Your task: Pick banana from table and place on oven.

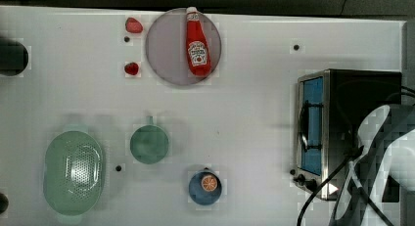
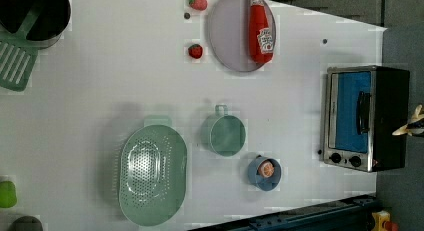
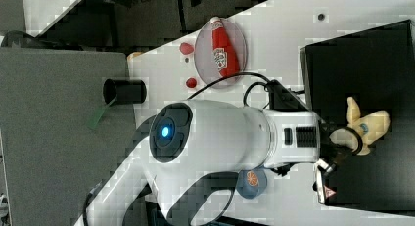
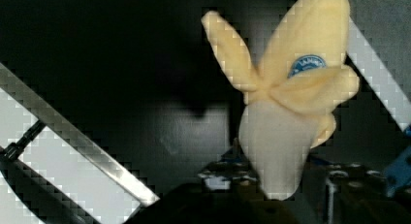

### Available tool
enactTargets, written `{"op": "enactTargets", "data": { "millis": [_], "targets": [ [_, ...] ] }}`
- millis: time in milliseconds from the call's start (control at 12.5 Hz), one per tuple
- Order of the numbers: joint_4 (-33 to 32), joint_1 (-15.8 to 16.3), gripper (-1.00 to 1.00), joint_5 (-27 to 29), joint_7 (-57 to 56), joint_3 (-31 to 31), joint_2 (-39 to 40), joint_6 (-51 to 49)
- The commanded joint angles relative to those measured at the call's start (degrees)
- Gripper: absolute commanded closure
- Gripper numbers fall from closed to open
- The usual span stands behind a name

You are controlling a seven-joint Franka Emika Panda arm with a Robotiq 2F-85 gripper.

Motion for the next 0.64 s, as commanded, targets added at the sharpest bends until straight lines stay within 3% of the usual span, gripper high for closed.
{"op": "enactTargets", "data": {
  "millis": [80,400,640],
  "targets": [
    [1.8,1.1,-0.15,1.1,-4.6,1.7,-1.3,0.9],
    [2.6,1.3,-0.99,1.1,-4.6,1.9,-3.0,1.4],
    [4.3,3.5,-1.0,-0.5,-4.5,3.6,-9.5,-1.4]
  ]
}}
